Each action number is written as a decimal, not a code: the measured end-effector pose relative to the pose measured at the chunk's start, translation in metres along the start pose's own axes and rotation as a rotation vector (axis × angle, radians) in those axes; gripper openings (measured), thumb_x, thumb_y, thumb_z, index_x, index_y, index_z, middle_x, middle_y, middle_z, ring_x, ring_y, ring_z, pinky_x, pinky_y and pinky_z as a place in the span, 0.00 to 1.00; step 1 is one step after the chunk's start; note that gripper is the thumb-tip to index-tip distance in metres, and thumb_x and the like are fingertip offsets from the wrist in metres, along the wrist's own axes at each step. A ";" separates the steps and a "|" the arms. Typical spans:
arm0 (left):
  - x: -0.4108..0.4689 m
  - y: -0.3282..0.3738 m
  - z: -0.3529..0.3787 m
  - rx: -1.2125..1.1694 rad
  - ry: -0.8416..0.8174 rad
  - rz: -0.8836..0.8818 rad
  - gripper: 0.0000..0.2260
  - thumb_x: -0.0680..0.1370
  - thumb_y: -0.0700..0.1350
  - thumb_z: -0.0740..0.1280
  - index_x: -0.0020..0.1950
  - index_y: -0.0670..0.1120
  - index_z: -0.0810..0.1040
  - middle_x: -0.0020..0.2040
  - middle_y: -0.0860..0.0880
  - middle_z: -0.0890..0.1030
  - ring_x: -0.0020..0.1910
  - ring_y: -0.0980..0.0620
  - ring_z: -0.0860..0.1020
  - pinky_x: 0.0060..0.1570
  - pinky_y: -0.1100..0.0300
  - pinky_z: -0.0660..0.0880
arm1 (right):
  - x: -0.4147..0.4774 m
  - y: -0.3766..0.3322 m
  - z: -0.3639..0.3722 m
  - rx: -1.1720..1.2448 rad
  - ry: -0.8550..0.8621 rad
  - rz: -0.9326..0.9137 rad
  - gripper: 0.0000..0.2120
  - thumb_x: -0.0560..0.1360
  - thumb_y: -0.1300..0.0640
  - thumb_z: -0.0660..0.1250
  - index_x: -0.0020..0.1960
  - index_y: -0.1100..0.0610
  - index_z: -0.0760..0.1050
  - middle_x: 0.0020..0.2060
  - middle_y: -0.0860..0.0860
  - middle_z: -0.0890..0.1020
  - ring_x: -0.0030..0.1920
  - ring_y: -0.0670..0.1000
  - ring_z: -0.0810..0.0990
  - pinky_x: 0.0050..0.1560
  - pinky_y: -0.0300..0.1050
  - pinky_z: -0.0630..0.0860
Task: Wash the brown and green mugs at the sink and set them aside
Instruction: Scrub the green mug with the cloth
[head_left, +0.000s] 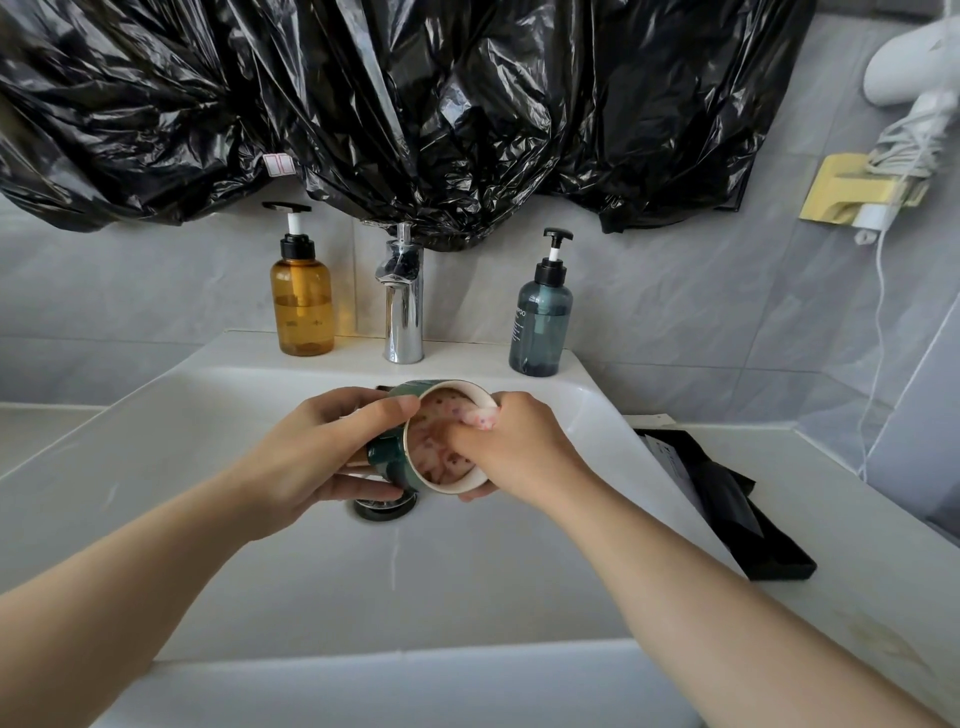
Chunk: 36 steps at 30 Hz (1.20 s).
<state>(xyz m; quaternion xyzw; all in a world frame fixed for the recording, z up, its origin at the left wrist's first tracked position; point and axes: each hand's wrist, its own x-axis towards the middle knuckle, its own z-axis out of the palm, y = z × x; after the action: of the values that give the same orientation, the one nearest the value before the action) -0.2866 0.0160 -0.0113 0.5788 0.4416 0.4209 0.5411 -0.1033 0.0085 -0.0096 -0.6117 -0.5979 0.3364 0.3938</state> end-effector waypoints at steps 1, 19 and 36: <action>-0.001 0.000 0.001 0.018 -0.010 -0.006 0.34 0.54 0.60 0.77 0.56 0.45 0.81 0.46 0.44 0.85 0.45 0.45 0.85 0.47 0.44 0.83 | -0.002 -0.001 0.000 -0.029 0.008 -0.016 0.12 0.72 0.54 0.69 0.50 0.62 0.77 0.46 0.55 0.83 0.31 0.55 0.85 0.34 0.52 0.83; 0.001 0.000 0.004 -0.057 0.118 0.053 0.25 0.64 0.50 0.80 0.57 0.43 0.80 0.50 0.40 0.85 0.46 0.40 0.85 0.46 0.47 0.83 | -0.002 -0.002 0.005 0.359 -0.243 0.189 0.17 0.80 0.58 0.54 0.64 0.63 0.72 0.50 0.65 0.82 0.42 0.64 0.85 0.39 0.45 0.84; -0.005 0.003 0.003 0.166 -0.015 0.013 0.26 0.59 0.55 0.78 0.53 0.45 0.82 0.46 0.44 0.86 0.43 0.46 0.85 0.39 0.48 0.83 | -0.002 0.001 -0.001 -0.229 -0.039 -0.105 0.16 0.79 0.54 0.60 0.35 0.59 0.70 0.32 0.53 0.75 0.29 0.52 0.78 0.30 0.46 0.79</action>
<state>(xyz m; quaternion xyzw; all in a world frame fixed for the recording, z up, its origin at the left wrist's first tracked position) -0.2847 0.0103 -0.0088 0.6276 0.4671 0.3820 0.4919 -0.1022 0.0064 -0.0105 -0.6139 -0.6711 0.2570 0.3267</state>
